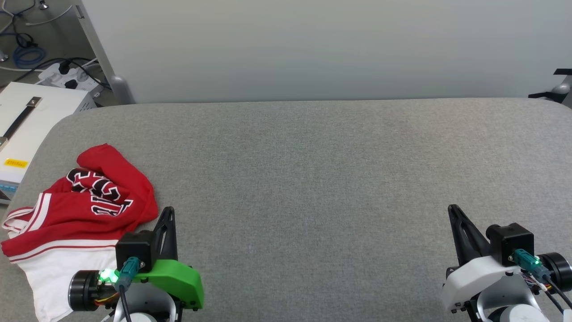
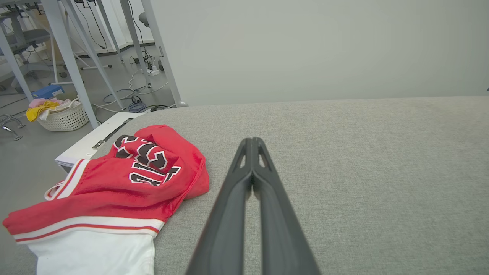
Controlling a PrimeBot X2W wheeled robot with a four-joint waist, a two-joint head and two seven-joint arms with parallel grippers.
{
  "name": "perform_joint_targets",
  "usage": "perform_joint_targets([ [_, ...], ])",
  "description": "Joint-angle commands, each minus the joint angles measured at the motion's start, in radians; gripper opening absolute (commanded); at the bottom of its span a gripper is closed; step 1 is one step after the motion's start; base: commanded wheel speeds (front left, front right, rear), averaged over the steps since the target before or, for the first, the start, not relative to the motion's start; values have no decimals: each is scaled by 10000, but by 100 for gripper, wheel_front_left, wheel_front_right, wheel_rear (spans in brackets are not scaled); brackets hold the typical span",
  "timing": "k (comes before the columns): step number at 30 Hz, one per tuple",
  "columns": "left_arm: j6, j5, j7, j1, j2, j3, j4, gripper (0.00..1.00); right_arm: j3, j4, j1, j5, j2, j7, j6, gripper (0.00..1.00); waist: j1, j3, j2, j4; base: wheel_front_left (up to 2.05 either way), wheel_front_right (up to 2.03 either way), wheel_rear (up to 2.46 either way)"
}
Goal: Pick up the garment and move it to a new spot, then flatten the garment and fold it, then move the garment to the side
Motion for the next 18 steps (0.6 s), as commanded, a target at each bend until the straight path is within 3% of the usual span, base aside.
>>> perform_joint_targets([
  [1,-41,99,-9,-168,-42,7,-20,0,5,20,-162,-97,7,28,-7,0,0,0,0,0,0,0,0],
  [18,-41,99,-9,-168,-42,7,-20,0,5,20,-162,-97,7,28,-7,0,0,0,0,0,0,0,0],
])
